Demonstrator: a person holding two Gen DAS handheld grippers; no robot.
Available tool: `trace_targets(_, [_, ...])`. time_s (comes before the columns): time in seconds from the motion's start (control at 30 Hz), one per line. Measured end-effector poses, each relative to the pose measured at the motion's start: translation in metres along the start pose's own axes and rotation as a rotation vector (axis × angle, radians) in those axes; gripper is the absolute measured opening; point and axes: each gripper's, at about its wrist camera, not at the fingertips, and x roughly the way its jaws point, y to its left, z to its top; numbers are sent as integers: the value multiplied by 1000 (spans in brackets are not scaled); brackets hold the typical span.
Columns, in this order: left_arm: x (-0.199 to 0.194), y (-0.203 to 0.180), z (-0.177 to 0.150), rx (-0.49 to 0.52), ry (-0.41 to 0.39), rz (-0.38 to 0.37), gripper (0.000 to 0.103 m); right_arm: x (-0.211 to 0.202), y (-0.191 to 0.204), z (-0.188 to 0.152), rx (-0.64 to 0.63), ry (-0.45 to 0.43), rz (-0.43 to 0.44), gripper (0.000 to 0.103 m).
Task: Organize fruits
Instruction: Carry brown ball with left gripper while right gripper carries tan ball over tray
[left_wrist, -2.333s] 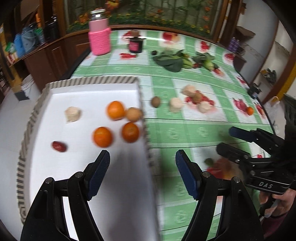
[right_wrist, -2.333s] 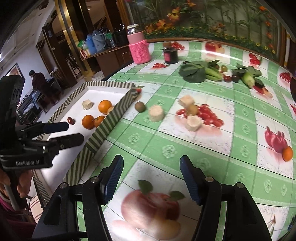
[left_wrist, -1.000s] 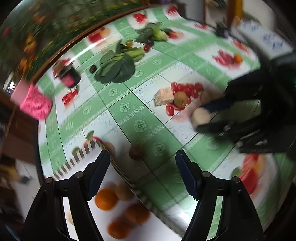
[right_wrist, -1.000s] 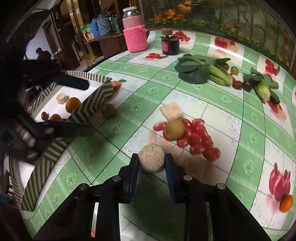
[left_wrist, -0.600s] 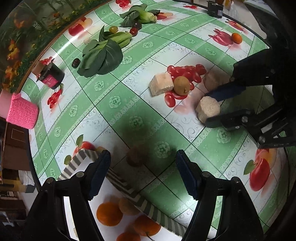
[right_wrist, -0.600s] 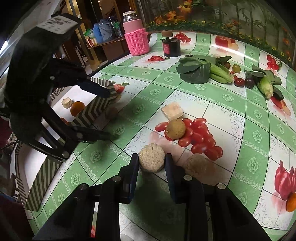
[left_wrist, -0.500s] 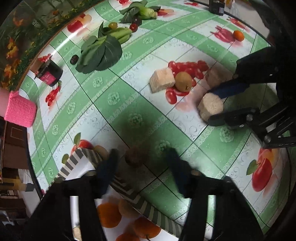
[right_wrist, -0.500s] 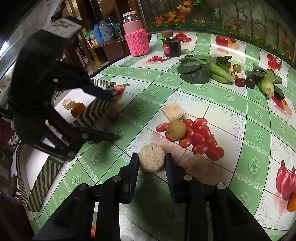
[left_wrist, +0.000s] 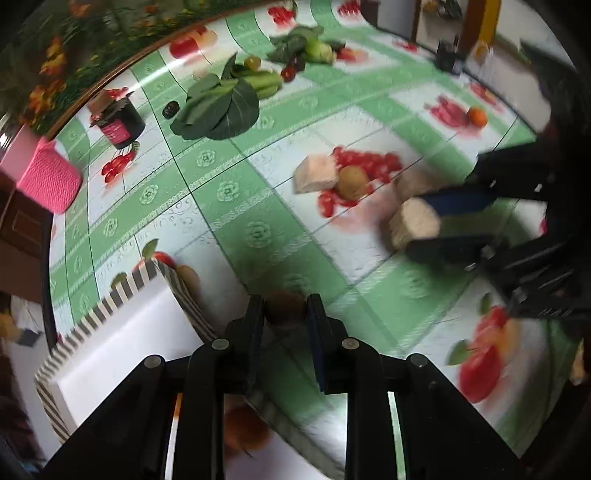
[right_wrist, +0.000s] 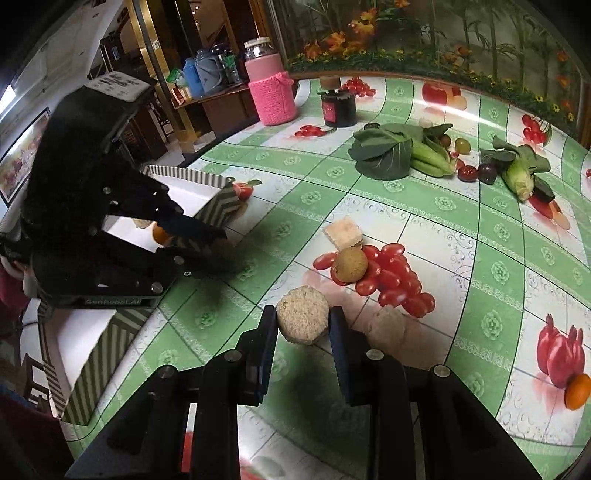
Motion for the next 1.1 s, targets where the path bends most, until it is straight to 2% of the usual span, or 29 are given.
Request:
trace_targets(0.17, [-18, -17, -16, -81, -45, 5, 21, -14, 6, -12, 27, -10, -11, 29])
trace_targets(0.3, [-22, -22, -34, -181, -54, 54, 21, -26, 11, -25, 52, -18, -25, 29])
trace_targets(0.43, [-25, -28, -49, -242, -63, 63, 21, -38, 16, -37, 77, -28, -36, 29])
trace_targets(0.57, [-34, -39, -60, -255, -91, 116, 21, -44, 20, -48, 94, -24, -50, 29])
trace_targets(0.83, [-49, -43, -76, -358, -128, 108, 21, -60, 40, -59, 92, -48, -45, 29])
trace_targets(1.1, [-60, -40, -96, -414, -160, 167, 21, -58, 62, -61, 66, -40, -31, 29])
